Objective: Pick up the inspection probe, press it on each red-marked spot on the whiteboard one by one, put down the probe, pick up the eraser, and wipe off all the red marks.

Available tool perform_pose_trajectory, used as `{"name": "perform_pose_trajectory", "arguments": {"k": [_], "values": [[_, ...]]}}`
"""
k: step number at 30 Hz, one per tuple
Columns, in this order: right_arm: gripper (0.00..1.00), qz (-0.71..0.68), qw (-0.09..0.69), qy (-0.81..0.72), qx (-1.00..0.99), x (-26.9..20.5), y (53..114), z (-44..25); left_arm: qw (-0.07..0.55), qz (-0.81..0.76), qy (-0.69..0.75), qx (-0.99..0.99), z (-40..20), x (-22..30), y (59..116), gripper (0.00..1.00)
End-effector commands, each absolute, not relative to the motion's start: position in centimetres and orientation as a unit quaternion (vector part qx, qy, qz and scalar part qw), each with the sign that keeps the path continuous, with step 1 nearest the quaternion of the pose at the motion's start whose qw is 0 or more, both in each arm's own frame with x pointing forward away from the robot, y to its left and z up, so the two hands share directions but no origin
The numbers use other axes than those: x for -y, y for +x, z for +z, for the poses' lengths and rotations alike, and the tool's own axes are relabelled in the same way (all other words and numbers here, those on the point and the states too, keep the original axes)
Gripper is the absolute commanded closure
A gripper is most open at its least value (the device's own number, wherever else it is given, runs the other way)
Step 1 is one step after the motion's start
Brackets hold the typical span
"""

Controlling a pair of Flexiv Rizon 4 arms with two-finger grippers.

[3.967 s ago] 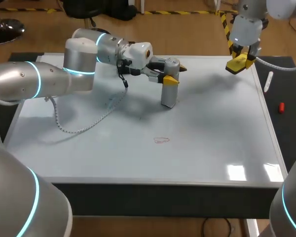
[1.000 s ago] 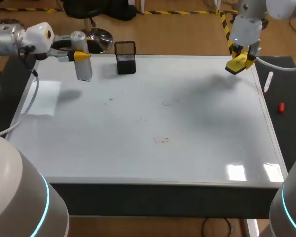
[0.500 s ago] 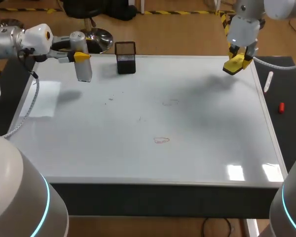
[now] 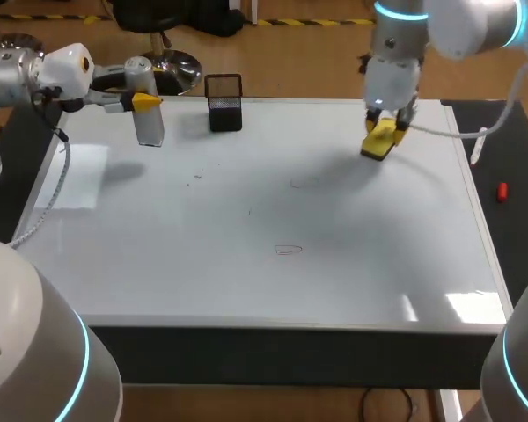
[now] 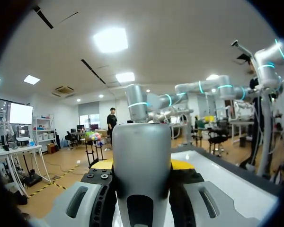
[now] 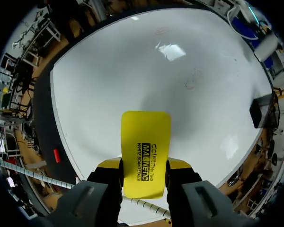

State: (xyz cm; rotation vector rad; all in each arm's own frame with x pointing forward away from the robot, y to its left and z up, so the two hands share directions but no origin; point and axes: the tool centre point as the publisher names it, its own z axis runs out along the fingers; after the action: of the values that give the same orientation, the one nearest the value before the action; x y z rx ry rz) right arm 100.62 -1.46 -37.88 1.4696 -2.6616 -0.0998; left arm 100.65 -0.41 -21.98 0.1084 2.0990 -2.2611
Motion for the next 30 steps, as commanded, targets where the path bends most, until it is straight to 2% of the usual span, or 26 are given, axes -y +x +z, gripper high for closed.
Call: {"name": "perform_pose_trajectory", "arguments": {"k": [1,16,30], "values": [[1.00,0.007,0.035,0.501,0.865,-1.9,97.9,-37.6,0.031,-0.731,0.033,-0.681,-21.7,0.5,100.4,1.00],[1.00,-0.020,0.020,0.576,0.817,-12.5,94.9,-39.1,0.031,-0.731,0.033,-0.681,-21.7,0.5,100.4,1.00],[1.00,-0.012,0.016,0.606,0.795,-16.1,95.3,-40.3,0.031,-0.731,0.033,-0.681,-21.7,0.5,100.4,1.00]]}}
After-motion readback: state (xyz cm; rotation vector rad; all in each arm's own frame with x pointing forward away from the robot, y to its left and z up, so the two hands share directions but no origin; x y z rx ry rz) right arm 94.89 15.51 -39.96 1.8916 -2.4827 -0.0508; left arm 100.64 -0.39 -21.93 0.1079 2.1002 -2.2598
